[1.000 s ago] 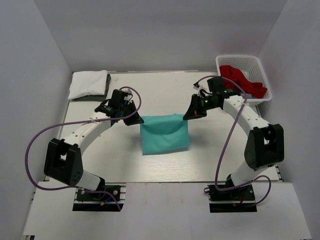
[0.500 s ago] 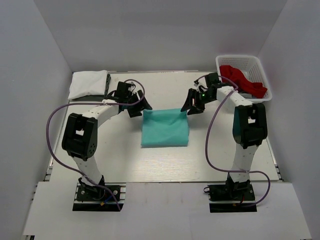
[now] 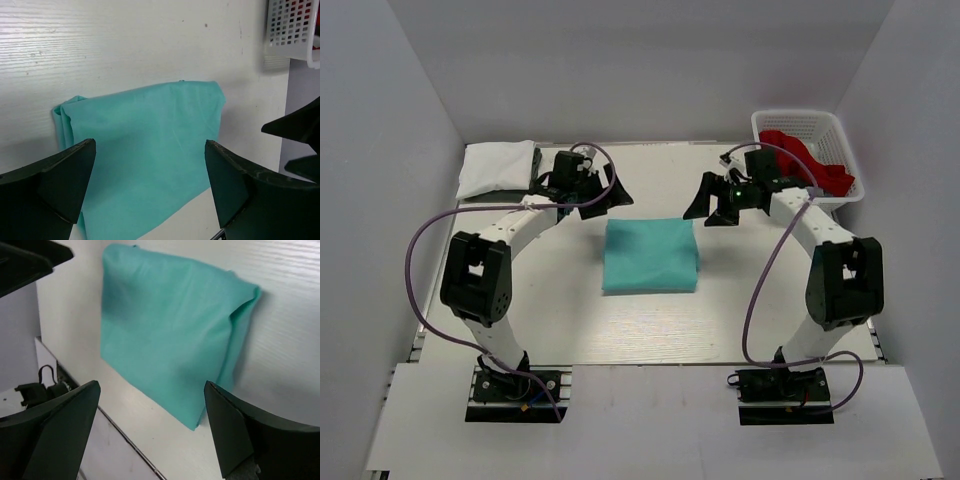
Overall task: Fold and stack the t-shirts
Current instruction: Fold the long partially folded tshirt into a neat square, then smooth out wrinkles on the folded tshirt
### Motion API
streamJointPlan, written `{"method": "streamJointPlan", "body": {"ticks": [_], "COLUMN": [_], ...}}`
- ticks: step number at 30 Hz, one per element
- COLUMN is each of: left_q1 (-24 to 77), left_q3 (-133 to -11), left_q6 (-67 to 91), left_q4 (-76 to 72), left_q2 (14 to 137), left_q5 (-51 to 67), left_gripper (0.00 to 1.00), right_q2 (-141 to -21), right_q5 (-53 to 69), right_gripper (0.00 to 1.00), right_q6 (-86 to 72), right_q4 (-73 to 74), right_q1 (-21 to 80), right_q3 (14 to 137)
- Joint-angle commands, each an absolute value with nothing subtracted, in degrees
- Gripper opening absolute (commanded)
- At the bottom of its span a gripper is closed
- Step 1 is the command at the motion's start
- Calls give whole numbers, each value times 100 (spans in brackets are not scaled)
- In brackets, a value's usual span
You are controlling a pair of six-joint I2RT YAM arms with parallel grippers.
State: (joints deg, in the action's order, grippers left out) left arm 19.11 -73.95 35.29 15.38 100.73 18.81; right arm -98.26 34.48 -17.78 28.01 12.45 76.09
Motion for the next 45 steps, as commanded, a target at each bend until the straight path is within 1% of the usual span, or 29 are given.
{"method": "streamJointPlan", "body": {"ticks": [1,2,5,9,10,11,12,17,19,22,25,29,30,33,35,36,38,39,42,45], "left_q1": [1995,1995,2048,2109,2109,2109,2109,2004,2004,2004,2004,2118,2118,2170,2171,2223,2293,2294,2416,2470], "left_q3": [-7260,-7260,-7260,-7514,-7515,-7584,-7585,-7638,-7638,-7752,-7804,-8268,-8366,-8508,-8324,-8228,-7938,-7850,-7454,-7111], "left_q6": [3419,3419,3419,3419,3419,3419,3419,3419,3419,3419,3357,3094,3007,2953,2839,2787,2733,2733,2681,2681], "left_q4": [1230,1178,958,1080,1081,1159,1212,1205,1204,1204,1204,1449,1624,1792,1854,1854,1854,1942,2118,2118], "left_q2": [9931,9993,10317,10924,11021,11108,11266,11601,11794,11979,12041,11752,11699,11330,10900,10742,10347,10249,10020,10020], "left_q5": [2030,2109,2224,2171,2171,2014,1943,1828,1828,1985,2065,1601,1600,1373,1214,1091,871,670,466,466], "left_gripper": [100,100,100,100,100,100,100,100,100,100,100,100,100,100,100,100,100,100,100,100], "right_q2": [-9597,-9606,-9887,-10413,-10693,-10722,-11018,-11715,-11996,-12278,-12235,-11420,-11287,-10418,-10127,-9699,-9432,-9030,-8510,-8113], "right_q5": [4086,4339,4517,4518,4483,4422,4273,4360,4403,4789,4904,4878,4774,4484,4351,4246,4210,4184,4079,3912], "right_gripper": [90,90,90,90,90,90,90,90,90,90,90,90,90,90,90,90,90,90,90,90], "right_q6": [-2161,-2223,-2434,-2943,-2997,-3067,-3076,-3471,-3489,-3480,-3323,-2876,-2787,-2523,-2443,-2365,-2338,-2390,-2391,-2312], "right_q4": [1671,1374,950,239,-250,-342,-586,-1588,-1775,-2195,-2223,-1978,-1690,-1277,-1222,-1239,-1309,-1336,-1397,-1231], "right_q1": [1449,1494,1687,1652,1644,1574,1556,1327,1257,1230,1274,1274,1309,1336,1345,1353,1380,1389,1433,1424], "right_q3": [7095,7058,7110,6996,6909,6917,6882,6707,6548,6469,6425,6460,6486,6408,6232,5892,5618,5172,4520,4132]}}
